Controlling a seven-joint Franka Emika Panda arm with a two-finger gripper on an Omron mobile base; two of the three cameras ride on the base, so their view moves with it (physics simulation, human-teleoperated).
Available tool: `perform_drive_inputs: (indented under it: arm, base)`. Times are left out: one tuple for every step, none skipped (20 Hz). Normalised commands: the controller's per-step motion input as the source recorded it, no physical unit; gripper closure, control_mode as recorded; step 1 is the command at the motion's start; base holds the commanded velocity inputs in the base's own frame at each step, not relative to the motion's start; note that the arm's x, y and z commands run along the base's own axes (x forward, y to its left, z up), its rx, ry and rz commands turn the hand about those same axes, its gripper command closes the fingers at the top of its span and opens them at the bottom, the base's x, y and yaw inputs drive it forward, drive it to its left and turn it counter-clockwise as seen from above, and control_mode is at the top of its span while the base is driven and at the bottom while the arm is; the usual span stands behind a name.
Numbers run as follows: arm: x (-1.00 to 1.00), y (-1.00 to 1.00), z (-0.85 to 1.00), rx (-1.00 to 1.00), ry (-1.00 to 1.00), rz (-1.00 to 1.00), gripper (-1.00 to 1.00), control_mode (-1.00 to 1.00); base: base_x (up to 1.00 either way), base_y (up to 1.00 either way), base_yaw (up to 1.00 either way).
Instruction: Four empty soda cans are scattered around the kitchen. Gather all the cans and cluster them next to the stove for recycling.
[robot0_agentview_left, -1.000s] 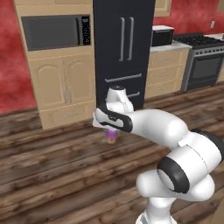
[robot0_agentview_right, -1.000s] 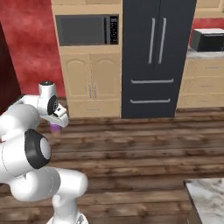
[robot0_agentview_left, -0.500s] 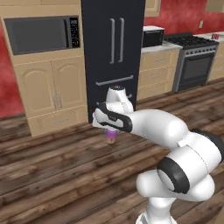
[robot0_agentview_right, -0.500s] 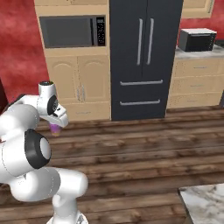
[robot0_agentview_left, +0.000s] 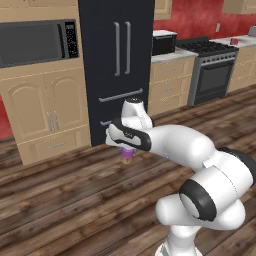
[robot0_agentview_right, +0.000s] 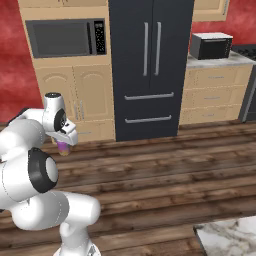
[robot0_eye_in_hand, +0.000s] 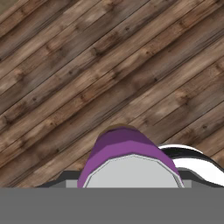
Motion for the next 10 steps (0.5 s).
perform_drive_inputs:
  arm:
    - [0.00,0.00,0.00,0.00,0.00,0.00,1.00,1.00]
    - [0.00,0.00,0.00,0.00,0.00,0.00,1.00,1.00]
    - [0.00,0.00,0.00,0.00,0.00,0.00,1.00,1.00]
    - [0.00,0.00,0.00,0.00,0.00,0.00,1.00,1.00]
    - [0.00,0.00,0.00,0.00,0.00,0.00,1.00,1.00]
    - [0.00,0.00,0.00,0.00,0.00,0.00,1.00,1.00]
    - [0.00,0.00,0.00,0.00,0.00,0.00,1.00,1.00]
    - [0.00,0.00,0.00,0.00,0.00,0.00,1.00,1.00]
    - [0.00,0.00,0.00,0.00,0.00,0.00,1.00,1.00]
    - [0.00,0.00,0.00,0.00,0.00,0.00,1.00,1.00]
  base:
    - [0.44,-0.23,-0.13]
    - [0.42,-0.22,-0.12]
    - [0.44,-0.21,-0.12]
    - [0.46,-0.20,-0.13]
    - [0.47,-0.21,-0.13]
    - [0.50,-0.18,-0.14]
    - [0.51,-0.17,-0.14]
    - [0.51,-0.17,-0.14]
    - [0.52,-0.17,-0.14]
    - [0.52,-0.17,-0.14]
